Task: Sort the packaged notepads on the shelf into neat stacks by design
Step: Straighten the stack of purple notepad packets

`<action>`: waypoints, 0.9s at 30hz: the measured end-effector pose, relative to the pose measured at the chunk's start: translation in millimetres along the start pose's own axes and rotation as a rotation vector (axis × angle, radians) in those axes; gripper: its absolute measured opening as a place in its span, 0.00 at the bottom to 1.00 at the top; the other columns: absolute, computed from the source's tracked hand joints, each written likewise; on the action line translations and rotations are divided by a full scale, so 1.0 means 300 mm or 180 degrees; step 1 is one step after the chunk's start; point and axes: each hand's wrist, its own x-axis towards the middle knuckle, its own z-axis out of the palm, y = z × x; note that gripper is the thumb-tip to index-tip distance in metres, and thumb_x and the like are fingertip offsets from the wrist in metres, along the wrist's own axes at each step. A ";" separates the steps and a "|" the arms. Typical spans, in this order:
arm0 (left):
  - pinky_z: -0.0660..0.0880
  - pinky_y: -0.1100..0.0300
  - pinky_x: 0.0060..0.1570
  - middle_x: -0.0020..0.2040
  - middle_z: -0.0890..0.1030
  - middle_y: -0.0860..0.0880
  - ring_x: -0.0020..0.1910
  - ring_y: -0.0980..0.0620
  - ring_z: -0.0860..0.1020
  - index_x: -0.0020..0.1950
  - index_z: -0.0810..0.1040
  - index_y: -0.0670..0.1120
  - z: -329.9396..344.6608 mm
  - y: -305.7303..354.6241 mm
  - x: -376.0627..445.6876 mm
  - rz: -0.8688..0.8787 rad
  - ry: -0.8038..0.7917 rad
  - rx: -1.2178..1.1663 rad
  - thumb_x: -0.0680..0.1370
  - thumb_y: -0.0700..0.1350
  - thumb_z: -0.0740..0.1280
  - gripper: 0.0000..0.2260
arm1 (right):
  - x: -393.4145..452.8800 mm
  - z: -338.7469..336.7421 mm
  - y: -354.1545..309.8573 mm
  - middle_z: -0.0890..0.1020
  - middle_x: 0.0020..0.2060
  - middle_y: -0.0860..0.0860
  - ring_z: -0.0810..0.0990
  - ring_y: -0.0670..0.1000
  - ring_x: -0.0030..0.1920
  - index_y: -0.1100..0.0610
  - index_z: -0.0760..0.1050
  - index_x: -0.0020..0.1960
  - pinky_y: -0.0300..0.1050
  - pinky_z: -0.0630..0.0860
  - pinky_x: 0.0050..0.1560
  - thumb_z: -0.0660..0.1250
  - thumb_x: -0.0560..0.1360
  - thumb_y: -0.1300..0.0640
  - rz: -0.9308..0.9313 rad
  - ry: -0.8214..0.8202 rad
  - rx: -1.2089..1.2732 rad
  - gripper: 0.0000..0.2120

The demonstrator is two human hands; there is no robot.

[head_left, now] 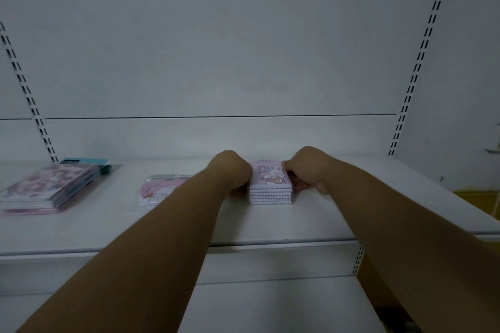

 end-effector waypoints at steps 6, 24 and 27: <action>0.71 0.60 0.54 0.44 0.75 0.44 0.46 0.48 0.72 0.64 0.77 0.40 0.017 0.000 -0.002 0.0156 0.0072 0.1163 0.81 0.41 0.62 0.13 | 0.003 0.015 -0.003 0.78 0.32 0.60 0.76 0.58 0.28 0.64 0.72 0.36 0.46 0.73 0.30 0.64 0.80 0.60 -0.0045 0.0070 -0.0089 0.14; 0.82 0.51 0.47 0.41 0.86 0.38 0.36 0.42 0.83 0.46 0.82 0.34 -0.027 -0.065 -0.045 0.0236 0.0027 0.0512 0.81 0.49 0.62 0.19 | -0.100 -0.006 0.018 0.83 0.36 0.64 0.79 0.58 0.29 0.70 0.78 0.48 0.48 0.79 0.31 0.60 0.81 0.49 -0.0013 0.0146 -0.0634 0.23; 0.83 0.49 0.43 0.39 0.85 0.37 0.34 0.41 0.82 0.46 0.82 0.32 -0.026 -0.063 -0.087 0.0178 -0.0138 0.0538 0.82 0.47 0.63 0.18 | -0.149 -0.006 0.033 0.79 0.34 0.59 0.74 0.52 0.26 0.67 0.79 0.48 0.42 0.72 0.27 0.60 0.81 0.49 -0.0040 0.0036 -0.0746 0.21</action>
